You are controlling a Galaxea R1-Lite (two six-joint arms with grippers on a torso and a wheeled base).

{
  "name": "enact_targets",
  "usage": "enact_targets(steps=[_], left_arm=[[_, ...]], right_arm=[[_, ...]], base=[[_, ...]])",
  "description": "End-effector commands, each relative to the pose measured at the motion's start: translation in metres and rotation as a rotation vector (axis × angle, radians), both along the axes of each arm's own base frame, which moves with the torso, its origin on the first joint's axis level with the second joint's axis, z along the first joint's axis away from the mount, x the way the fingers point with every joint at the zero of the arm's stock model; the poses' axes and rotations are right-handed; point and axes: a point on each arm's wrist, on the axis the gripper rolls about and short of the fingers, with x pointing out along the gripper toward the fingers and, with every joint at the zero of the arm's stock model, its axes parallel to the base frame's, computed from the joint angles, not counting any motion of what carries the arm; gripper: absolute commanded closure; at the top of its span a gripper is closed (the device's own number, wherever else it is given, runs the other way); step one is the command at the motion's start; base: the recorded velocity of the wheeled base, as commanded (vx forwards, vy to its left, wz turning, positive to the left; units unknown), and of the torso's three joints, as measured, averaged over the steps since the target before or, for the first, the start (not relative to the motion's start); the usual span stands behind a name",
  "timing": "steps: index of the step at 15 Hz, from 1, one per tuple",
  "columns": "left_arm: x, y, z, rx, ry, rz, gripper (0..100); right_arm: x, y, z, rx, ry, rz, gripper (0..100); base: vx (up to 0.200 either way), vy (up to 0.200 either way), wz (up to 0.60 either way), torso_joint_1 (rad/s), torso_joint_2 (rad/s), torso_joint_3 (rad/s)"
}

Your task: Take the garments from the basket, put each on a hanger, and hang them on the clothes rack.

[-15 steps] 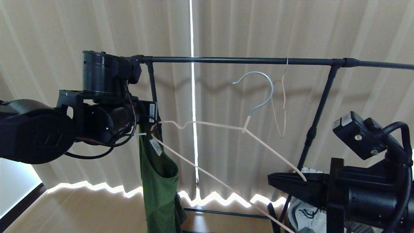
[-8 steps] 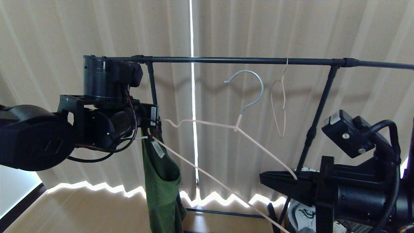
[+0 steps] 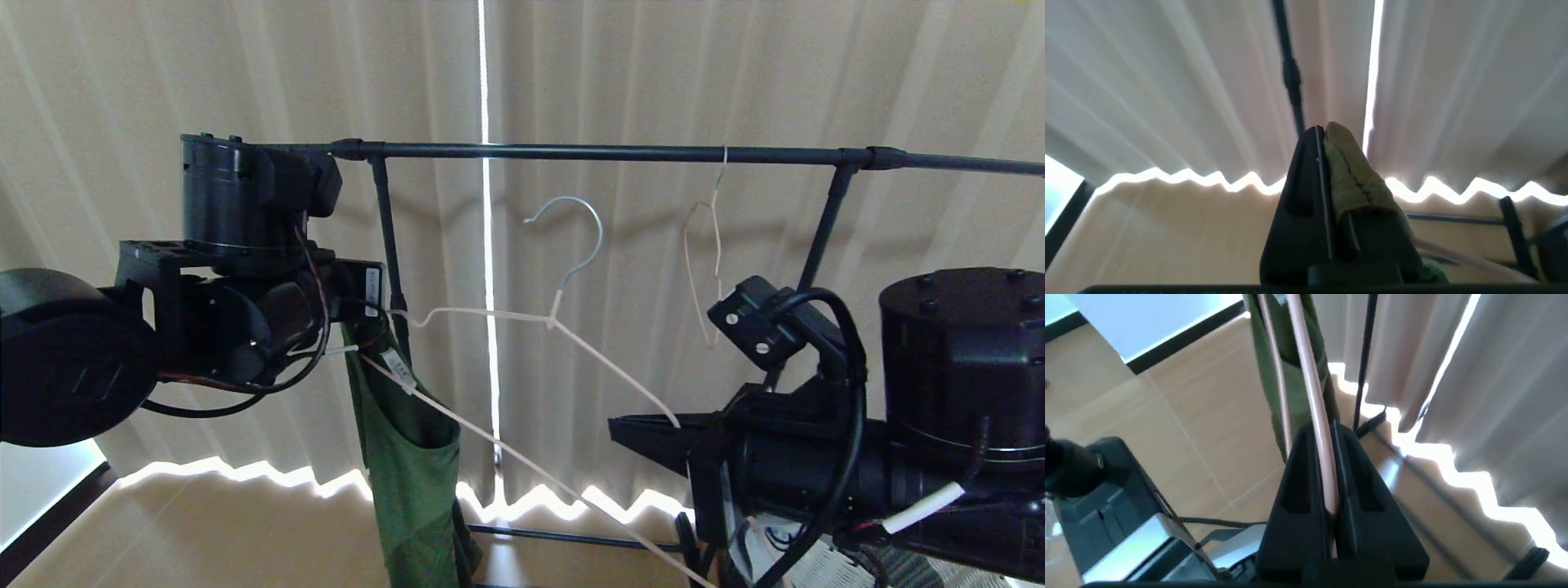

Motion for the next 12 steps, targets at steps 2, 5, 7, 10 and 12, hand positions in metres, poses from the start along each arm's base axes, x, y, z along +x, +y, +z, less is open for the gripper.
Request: enact_targets(steps=[2,5,7,10,12], left_arm=[[-0.001,0.0,0.001,0.002,-0.004,0.005,100],[-0.002,-0.001,0.0,0.011,-0.005,0.025,100],[-0.003,-0.002,0.001,0.016,-0.011,0.04,100],[-0.005,-0.004,0.001,0.023,-0.017,0.055,100],[-0.007,-0.003,0.007,0.017,-0.036,0.061,100]], right_arm=[[0.013,0.015,-0.01,-0.035,0.02,-0.075,100],[0.022,0.024,-0.004,0.005,0.018,-0.12,100],[0.028,0.029,-0.003,0.008,0.015,-0.146,100],[0.034,0.035,-0.005,0.005,0.017,-0.178,100],[0.035,0.036,-0.007,-0.007,0.022,-0.184,100]], base=[[0.0,0.0,0.0,0.0,0.0,0.0],[0.0,0.0,0.0,0.0,0.0,0.0],[0.0,0.0,0.0,0.0,0.0,0.0],[0.0,0.0,0.0,0.0,0.0,0.0],[0.0,0.0,0.0,0.0,0.0,0.0]])
